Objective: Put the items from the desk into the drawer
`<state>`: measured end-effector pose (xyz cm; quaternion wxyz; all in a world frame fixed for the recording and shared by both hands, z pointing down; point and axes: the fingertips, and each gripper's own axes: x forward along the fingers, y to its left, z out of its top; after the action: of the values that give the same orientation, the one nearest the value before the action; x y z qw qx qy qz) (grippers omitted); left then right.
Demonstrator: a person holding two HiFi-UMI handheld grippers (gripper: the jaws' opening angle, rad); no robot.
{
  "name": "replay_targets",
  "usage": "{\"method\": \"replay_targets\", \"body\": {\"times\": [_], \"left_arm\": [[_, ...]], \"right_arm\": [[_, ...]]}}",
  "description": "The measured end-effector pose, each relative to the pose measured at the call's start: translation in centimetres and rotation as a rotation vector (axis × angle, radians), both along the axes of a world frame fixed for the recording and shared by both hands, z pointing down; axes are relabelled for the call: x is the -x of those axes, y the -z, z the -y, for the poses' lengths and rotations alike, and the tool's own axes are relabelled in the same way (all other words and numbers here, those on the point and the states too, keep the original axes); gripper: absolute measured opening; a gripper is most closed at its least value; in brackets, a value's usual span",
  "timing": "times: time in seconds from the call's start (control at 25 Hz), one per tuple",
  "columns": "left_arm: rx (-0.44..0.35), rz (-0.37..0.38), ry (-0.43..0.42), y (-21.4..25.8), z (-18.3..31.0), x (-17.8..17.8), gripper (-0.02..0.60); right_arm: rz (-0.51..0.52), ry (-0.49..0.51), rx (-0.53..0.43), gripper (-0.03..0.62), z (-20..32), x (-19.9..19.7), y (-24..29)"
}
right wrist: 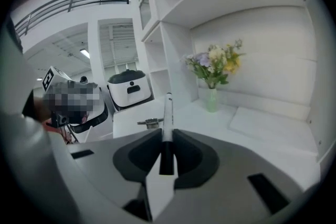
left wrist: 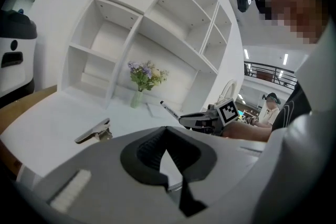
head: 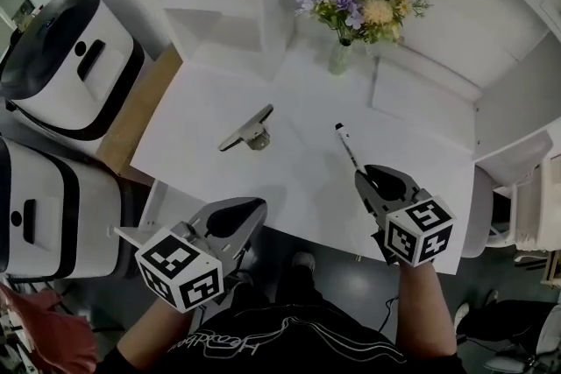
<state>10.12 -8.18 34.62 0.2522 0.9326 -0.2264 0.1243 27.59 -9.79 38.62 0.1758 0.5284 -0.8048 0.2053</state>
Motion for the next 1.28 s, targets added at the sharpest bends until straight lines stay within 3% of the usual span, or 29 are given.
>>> {"method": "replay_targets", "body": {"times": [0.6, 0.96, 1.28], "left_arm": [[-0.026, -0.022, 0.144, 1.0, -1.3, 15.0, 0.009], [0.016, 0.002, 0.266, -1.2, -1.7, 24.2, 0.009], [0.081, 0.010, 0.385, -4.6, -1.8, 31.0, 0.009]], "right_arm": [[-0.013, 0.234, -0.049, 0.075, 0.3, 20.0, 2.6], [-0.017, 0.401, 0.049, 0.075, -0.8, 31.4, -2.4], [-0.106, 0.543, 0.177, 0.075, -1.7, 38.2, -10.0]]}}
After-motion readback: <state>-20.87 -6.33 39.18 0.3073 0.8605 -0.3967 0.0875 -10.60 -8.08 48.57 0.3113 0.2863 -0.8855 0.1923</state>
